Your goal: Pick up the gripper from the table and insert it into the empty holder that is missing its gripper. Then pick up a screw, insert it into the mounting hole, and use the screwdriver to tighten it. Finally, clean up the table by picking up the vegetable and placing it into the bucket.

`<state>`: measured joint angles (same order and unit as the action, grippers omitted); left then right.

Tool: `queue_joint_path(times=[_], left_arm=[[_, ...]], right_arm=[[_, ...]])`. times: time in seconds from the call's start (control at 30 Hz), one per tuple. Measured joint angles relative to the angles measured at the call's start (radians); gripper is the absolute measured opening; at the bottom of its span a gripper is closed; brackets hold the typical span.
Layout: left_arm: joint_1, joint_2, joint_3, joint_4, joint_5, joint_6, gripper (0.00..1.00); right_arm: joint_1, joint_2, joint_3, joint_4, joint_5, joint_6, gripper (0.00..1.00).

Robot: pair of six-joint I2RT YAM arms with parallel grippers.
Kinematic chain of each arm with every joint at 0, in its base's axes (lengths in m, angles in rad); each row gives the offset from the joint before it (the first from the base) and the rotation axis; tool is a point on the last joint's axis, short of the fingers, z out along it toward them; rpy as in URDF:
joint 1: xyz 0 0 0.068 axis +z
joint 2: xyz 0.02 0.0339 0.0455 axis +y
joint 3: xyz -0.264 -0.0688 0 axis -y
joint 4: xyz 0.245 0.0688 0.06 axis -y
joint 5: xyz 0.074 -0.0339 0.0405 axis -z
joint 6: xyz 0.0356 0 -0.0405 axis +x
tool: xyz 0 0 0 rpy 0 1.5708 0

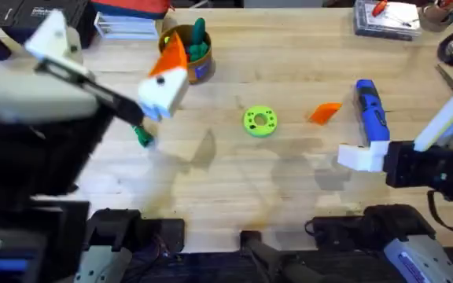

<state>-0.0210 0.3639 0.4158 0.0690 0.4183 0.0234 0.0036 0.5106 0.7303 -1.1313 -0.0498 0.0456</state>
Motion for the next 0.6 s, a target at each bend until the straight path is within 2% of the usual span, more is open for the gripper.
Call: queue_joint_path(times=[0.27,0.47,0.6], left_arm=[[-0.009,-0.217,-0.238,0.086,0.0,0.0,0.985],[-0.009,-0.351,-0.346,0.121,0.0,0.0,0.985],[-0.01,-0.361,-0.396,0.148,0.0,0.0,0.985]], right_arm=[[0.0,0.0,0.0,0.0,0.0,0.0,0.993],[0.0,0.0,0.0,0.0,0.0,0.0,0.993],[0.0,0.0,0.0,0.0,0.0,0.0,0.994]])
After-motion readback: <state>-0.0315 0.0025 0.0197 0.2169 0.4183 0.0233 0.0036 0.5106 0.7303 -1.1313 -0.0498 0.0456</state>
